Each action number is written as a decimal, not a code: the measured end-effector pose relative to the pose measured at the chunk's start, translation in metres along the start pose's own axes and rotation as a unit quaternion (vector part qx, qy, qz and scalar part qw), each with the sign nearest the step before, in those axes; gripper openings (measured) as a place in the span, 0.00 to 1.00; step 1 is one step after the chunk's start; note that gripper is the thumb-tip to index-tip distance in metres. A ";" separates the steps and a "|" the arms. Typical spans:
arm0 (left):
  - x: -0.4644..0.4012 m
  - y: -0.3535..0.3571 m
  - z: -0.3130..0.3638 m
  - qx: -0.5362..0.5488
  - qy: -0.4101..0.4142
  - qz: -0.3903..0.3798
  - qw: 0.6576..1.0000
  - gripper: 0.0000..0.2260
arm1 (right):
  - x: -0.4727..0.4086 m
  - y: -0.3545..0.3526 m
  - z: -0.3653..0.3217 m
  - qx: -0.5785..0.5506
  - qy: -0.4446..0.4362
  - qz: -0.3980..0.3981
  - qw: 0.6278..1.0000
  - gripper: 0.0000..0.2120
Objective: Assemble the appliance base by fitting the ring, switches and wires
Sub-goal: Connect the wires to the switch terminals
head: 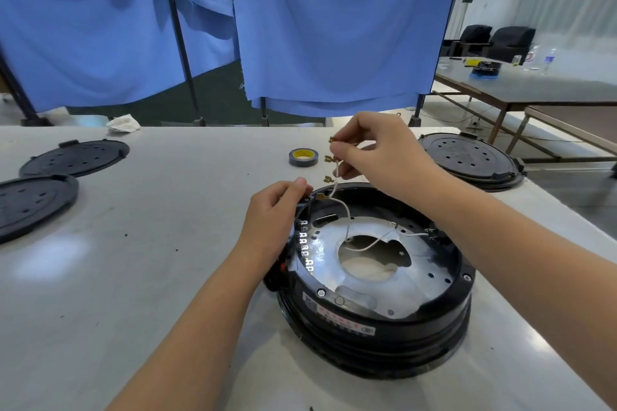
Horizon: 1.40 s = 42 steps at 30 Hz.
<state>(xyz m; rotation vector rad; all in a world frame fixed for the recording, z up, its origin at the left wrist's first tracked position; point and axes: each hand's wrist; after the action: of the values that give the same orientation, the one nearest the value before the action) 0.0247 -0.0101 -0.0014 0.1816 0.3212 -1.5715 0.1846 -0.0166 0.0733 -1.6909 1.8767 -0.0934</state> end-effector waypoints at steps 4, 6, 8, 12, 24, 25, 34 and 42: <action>0.000 0.000 -0.001 -0.004 -0.003 0.002 1.000 0.10 | 0.000 -0.005 -0.009 0.043 0.001 -0.017 0.999 0.02; -0.001 0.000 -0.002 0.004 -0.013 0.007 1.000 0.09 | 0.000 -0.009 -0.008 0.082 0.038 -0.061 0.994 0.02; -0.002 0.000 -0.002 0.008 -0.023 0.010 1.000 0.09 | 0.001 -0.010 -0.003 0.124 0.095 -0.135 0.978 0.03; -0.003 0.000 -0.004 -0.006 -0.028 0.011 1.000 0.10 | 0.011 0.002 0.018 0.174 0.164 -0.224 0.945 0.04; -0.003 0.003 -0.005 -0.007 -0.026 0.017 1.000 0.12 | 0.021 0.036 0.042 0.084 0.134 -0.241 0.958 0.02; -0.002 0.003 -0.004 -0.008 -0.024 0.018 1.000 0.12 | 0.022 0.037 0.043 0.080 0.134 -0.239 0.958 0.02; -0.002 0.003 0.000 -0.013 -0.027 0.013 0.999 0.13 | 0.021 0.038 0.047 0.077 0.144 -0.228 0.960 0.02; 0.002 0.008 0.006 0.021 -0.040 0.000 0.999 0.13 | 0.023 0.040 0.046 0.099 0.122 -0.213 0.964 0.05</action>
<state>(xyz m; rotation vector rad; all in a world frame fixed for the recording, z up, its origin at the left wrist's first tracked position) 0.0335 -0.0143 0.0031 0.1498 0.2259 -1.5814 0.1707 -0.0147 0.0094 -1.9814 1.5711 -0.6671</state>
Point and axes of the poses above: each hand's wrist, its own x-axis away from the middle knuckle, its own y-axis out of the palm, z = x × y, and after that the axes turned 4 degrees about y, right-handed
